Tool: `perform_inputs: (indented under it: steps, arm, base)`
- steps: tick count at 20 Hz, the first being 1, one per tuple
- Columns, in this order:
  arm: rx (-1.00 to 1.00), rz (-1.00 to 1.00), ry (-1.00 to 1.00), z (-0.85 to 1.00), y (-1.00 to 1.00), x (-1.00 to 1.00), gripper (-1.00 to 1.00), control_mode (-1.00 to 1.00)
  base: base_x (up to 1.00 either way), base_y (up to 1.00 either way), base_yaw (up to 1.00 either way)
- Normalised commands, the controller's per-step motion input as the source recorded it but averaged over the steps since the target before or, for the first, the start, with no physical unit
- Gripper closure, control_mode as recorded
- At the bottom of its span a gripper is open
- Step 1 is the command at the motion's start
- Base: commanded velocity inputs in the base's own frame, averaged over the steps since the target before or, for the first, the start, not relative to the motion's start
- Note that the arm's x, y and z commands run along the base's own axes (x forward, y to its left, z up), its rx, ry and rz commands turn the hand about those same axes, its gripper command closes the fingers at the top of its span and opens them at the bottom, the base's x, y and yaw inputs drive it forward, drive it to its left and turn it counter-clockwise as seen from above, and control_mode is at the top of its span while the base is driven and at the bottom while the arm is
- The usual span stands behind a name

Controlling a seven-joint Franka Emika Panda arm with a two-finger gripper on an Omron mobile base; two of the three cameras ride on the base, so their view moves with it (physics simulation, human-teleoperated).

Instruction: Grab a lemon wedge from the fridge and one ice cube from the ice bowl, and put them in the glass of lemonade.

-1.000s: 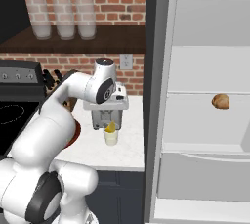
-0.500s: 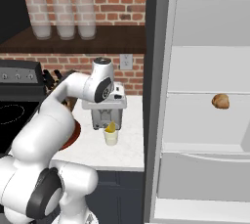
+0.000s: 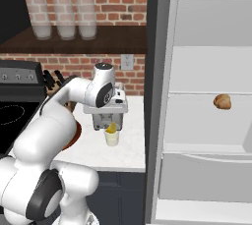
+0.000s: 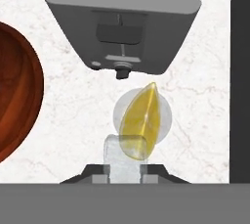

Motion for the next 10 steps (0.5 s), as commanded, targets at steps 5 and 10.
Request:
perform_inputs:
  steps: [5,10]
  arm:
    - [0.00,0.00,0.00,-0.13,0.00,0.00,1.00,-1.00]
    - [0.00,0.00,0.00,-0.05,0.00,0.00,1.00,-1.00]
  base:
    - [0.00,0.00,0.00]
    - [0.00,0.00,0.00]
